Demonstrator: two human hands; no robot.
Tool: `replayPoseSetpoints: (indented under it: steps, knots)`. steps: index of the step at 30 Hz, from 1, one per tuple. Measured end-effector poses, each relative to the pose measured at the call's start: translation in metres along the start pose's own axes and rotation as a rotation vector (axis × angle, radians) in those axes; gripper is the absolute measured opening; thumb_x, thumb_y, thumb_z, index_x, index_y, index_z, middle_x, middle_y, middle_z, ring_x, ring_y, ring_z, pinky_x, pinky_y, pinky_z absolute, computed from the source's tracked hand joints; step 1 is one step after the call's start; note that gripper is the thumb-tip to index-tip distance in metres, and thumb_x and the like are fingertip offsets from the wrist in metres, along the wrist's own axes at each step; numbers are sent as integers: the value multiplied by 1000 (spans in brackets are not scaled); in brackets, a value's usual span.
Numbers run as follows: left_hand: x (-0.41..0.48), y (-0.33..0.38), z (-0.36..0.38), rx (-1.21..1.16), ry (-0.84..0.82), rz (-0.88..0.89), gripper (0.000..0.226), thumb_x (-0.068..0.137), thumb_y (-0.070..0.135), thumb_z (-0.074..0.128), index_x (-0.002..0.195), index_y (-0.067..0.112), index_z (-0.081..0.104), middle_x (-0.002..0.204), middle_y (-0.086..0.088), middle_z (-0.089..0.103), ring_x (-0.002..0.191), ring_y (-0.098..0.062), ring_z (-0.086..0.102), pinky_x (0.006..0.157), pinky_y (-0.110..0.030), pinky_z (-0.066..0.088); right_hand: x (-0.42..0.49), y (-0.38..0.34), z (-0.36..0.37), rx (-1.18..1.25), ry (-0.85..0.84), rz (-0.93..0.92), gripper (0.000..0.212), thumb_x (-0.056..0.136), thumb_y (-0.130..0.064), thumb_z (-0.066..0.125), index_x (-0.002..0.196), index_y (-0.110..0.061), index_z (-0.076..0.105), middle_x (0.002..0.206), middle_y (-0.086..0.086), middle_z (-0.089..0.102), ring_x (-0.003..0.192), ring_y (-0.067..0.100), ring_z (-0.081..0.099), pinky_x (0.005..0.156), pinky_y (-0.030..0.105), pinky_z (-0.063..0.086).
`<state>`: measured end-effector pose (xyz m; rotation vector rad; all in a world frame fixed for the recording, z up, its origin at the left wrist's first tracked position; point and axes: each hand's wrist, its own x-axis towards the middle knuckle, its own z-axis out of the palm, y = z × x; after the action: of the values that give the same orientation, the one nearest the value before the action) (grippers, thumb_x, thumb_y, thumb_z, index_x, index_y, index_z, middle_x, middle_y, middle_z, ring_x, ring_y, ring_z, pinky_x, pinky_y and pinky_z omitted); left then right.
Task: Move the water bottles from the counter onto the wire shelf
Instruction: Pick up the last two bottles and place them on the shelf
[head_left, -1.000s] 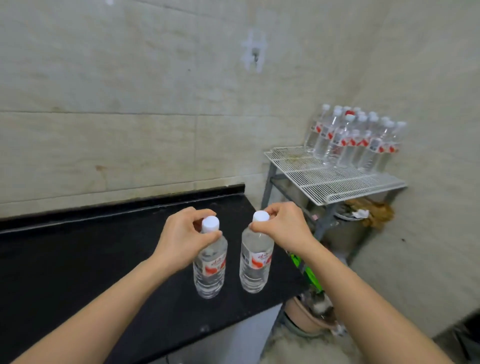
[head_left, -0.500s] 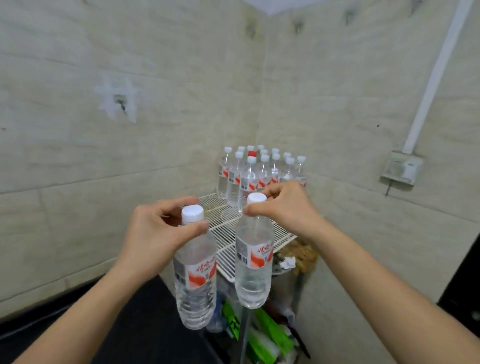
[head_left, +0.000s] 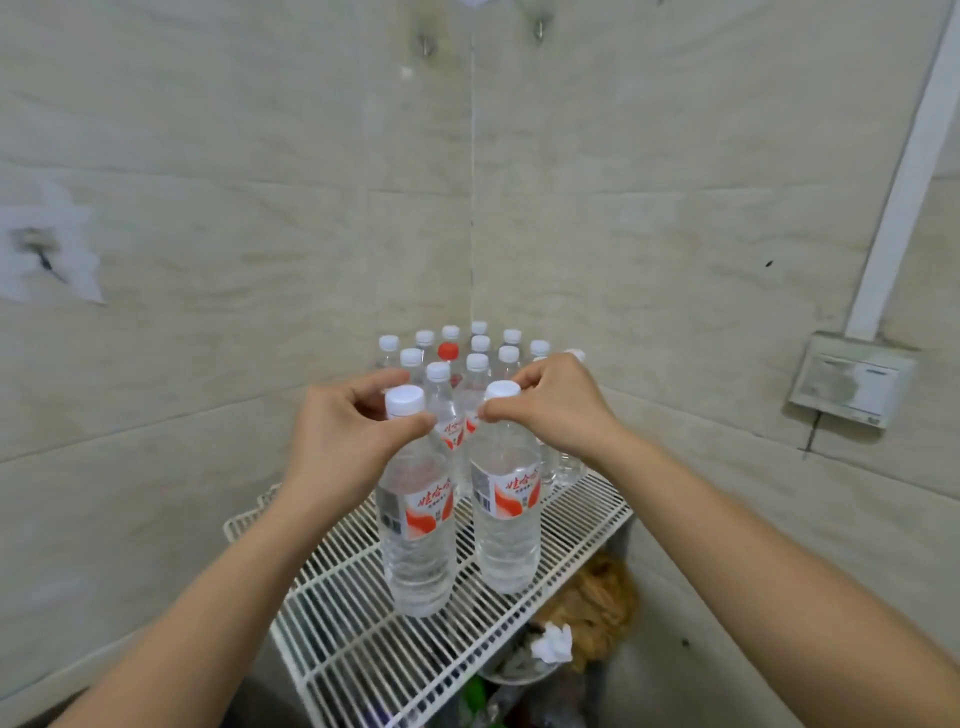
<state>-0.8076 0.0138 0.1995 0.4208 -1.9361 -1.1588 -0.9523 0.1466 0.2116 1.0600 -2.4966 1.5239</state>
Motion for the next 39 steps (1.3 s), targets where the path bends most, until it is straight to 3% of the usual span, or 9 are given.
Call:
replayPoseSetpoints:
  steps: [3, 5, 11, 14, 17, 23, 29, 34, 39]
  knots:
    - [18, -14, 35, 5, 26, -30, 42, 65, 12, 83, 104, 22, 72, 75, 16, 72, 64, 8, 63, 68, -21, 55, 37, 28, -4, -26, -42, -26, 44, 62, -26, 83, 74, 12, 65, 55, 6, 43, 52, 16, 36, 51, 29, 30]
    - [28, -21, 57, 20, 54, -52, 46, 66, 11, 82, 111, 14, 70, 80, 14, 71, 62, 11, 62, 62, -13, 54, 59, 43, -7, -68, -73, -66, 42, 62, -27, 82, 66, 10, 62, 53, 5, 41, 50, 16, 34, 49, 28, 28]
    - [53, -30, 105, 142, 146, -104, 43, 69, 6, 80, 111, 8, 69, 85, 6, 71, 58, 15, 59, 54, -1, 45, 114, 75, -7, -216, -183, -242, 42, 64, -33, 79, 49, -13, 45, 44, -1, 36, 44, 14, 34, 45, 27, 25]
    - [61, -34, 115, 216, 186, -140, 47, 69, 13, 81, 115, 10, 68, 91, -1, 74, 73, -2, 66, 62, -9, 51, 130, 86, -5, -228, -231, -269, 44, 65, -34, 78, 48, -13, 43, 43, -2, 36, 42, 14, 34, 45, 26, 25]
    - [68, -39, 122, 238, 205, -170, 50, 69, 15, 81, 117, 11, 67, 92, -8, 75, 87, -20, 71, 76, -28, 58, 141, 92, -2, -198, -268, -290, 43, 66, -32, 76, 48, -15, 41, 44, -2, 37, 43, 15, 36, 47, 27, 28]
    - [75, -42, 134, 305, 188, -196, 51, 71, 12, 80, 120, 9, 64, 93, 1, 68, 78, 3, 60, 64, -9, 44, 158, 98, 5, -167, -317, -299, 45, 66, -26, 76, 45, -15, 38, 44, -2, 37, 44, 16, 37, 49, 30, 31]
    - [79, -50, 140, 274, 217, -200, 50, 73, 12, 78, 121, 11, 64, 96, 0, 69, 89, -15, 67, 70, -13, 47, 167, 107, 11, -216, -309, -273, 42, 66, -27, 74, 48, -14, 38, 48, -1, 38, 46, 17, 38, 48, 28, 29]
    - [80, -53, 145, 277, 197, -193, 50, 75, 12, 77, 123, 11, 63, 108, -3, 69, 94, -11, 64, 79, -19, 46, 169, 107, 7, -266, -338, -304, 45, 70, -29, 74, 51, -14, 36, 51, 0, 39, 47, 17, 37, 47, 28, 27]
    - [80, -54, 141, 323, 230, -199, 45, 77, 15, 76, 121, 15, 64, 100, -1, 70, 90, -10, 64, 75, -18, 45, 170, 106, 7, -309, -353, -309, 45, 73, -30, 73, 54, -14, 36, 55, 1, 40, 51, 18, 38, 47, 29, 27]
